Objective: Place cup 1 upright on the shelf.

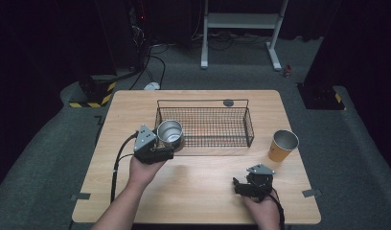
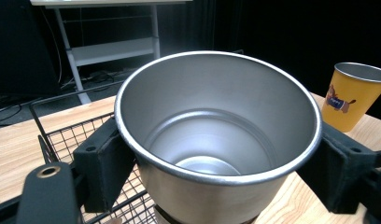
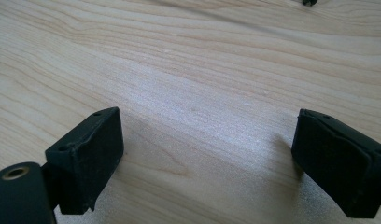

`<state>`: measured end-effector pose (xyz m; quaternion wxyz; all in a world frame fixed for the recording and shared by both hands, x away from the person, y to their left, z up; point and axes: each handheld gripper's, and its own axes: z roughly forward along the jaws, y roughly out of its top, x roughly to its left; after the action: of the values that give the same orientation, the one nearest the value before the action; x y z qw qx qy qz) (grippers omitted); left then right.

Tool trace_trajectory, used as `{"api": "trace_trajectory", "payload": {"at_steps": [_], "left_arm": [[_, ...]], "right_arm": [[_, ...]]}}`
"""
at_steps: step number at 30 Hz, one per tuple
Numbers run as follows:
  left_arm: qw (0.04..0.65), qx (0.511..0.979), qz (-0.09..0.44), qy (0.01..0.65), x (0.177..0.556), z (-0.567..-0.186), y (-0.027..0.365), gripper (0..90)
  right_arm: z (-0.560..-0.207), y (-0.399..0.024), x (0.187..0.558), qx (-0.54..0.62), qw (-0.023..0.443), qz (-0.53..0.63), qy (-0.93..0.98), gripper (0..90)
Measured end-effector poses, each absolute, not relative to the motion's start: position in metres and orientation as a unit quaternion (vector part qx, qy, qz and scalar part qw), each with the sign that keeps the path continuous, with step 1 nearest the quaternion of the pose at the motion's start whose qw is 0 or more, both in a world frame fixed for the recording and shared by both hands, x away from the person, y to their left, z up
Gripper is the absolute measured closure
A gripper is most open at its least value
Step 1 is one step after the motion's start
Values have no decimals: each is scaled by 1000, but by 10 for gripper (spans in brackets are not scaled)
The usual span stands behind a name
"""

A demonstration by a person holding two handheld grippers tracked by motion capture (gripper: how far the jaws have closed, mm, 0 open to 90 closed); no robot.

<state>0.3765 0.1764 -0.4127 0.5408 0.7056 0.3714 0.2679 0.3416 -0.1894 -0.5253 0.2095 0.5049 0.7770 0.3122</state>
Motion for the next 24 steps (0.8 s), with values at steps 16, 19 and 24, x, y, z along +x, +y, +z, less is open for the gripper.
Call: {"api": "trace_trajectory", "payload": {"at_steps": [16, 19, 24], "left_arm": [[537, 704, 266, 381, 395, -411, 174, 188], [540, 700, 260, 389, 400, -412, 175, 188], [531, 702, 262, 396, 407, -414, 175, 188]], "right_arm": [[-525, -189, 342, 505, 210, 312, 777, 89], [-525, -189, 342, 505, 210, 312, 777, 89], [-525, -189, 342, 505, 209, 312, 777, 89]]}}
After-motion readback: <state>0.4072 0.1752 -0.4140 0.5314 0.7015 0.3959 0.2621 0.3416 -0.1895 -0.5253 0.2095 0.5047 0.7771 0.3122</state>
